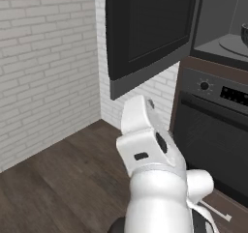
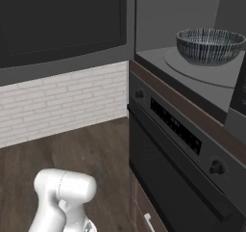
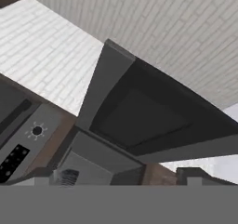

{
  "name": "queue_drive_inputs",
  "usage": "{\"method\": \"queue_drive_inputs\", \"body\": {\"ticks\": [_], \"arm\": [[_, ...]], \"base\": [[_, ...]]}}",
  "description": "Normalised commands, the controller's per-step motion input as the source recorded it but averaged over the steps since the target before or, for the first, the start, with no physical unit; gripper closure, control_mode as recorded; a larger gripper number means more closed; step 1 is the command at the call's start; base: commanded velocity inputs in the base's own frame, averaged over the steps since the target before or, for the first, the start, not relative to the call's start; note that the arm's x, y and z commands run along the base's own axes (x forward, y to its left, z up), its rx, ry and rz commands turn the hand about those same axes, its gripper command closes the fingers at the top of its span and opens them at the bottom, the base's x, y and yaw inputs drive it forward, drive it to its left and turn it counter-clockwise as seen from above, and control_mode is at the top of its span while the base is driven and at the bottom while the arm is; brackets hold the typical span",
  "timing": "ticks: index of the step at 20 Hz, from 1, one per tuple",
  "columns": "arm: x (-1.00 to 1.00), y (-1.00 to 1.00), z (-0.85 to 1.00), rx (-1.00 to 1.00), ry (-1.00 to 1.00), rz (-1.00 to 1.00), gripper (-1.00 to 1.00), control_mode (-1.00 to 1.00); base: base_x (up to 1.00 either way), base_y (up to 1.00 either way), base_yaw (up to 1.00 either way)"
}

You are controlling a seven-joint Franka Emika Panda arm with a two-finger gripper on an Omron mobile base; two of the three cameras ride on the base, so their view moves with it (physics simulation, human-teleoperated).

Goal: Pick the garlic from the sink and place it in the bowl. Then pick the bowl and place it in the microwave. Then close the microwave door and press the start button.

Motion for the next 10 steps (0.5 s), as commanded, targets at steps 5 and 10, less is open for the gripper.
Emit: {"method": "queue_drive_inputs", "body": {"ticks": [5, 10], "arm": [[0.58, 0.64, -0.43, -0.01, -0.1, -0.21, -1.0, -1.0], [0.74, 0.5, -0.32, -0.02, -0.11, -0.14, -1.0, -1.0]], "base": [[0.0, 0.0, 0.0], [0.0, 0.0, 0.0]]}}
